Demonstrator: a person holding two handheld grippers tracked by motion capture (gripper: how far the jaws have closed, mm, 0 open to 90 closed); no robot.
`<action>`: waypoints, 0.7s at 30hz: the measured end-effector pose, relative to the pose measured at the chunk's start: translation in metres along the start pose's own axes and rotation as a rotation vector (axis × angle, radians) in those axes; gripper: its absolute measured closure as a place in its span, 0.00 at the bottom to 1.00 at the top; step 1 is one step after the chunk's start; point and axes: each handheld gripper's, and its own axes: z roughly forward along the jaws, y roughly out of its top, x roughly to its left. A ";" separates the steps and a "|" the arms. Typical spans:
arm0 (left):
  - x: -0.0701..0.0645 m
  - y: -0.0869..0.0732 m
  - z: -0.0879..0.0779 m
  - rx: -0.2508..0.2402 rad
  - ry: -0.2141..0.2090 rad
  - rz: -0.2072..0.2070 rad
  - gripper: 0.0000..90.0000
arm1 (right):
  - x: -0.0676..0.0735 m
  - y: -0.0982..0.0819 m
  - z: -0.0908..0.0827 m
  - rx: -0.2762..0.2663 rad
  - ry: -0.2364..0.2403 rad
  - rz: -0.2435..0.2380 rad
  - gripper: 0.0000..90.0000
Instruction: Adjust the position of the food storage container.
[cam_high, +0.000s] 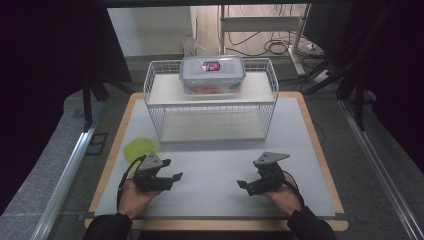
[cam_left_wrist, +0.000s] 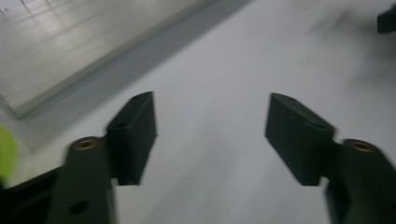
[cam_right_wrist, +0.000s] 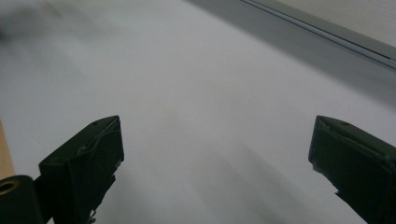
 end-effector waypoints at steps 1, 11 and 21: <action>0.006 0.002 -0.001 0.000 0.001 -0.015 0.51 | 0.000 0.000 0.000 0.001 0.001 0.002 0.04; 0.051 0.013 -0.022 -0.009 0.098 -0.091 0.99 | 0.000 0.002 0.001 0.017 0.000 0.005 0.06; 0.112 -0.005 -0.056 -0.050 0.244 -0.214 1.00 | -0.001 0.003 0.002 0.025 0.000 -0.001 0.07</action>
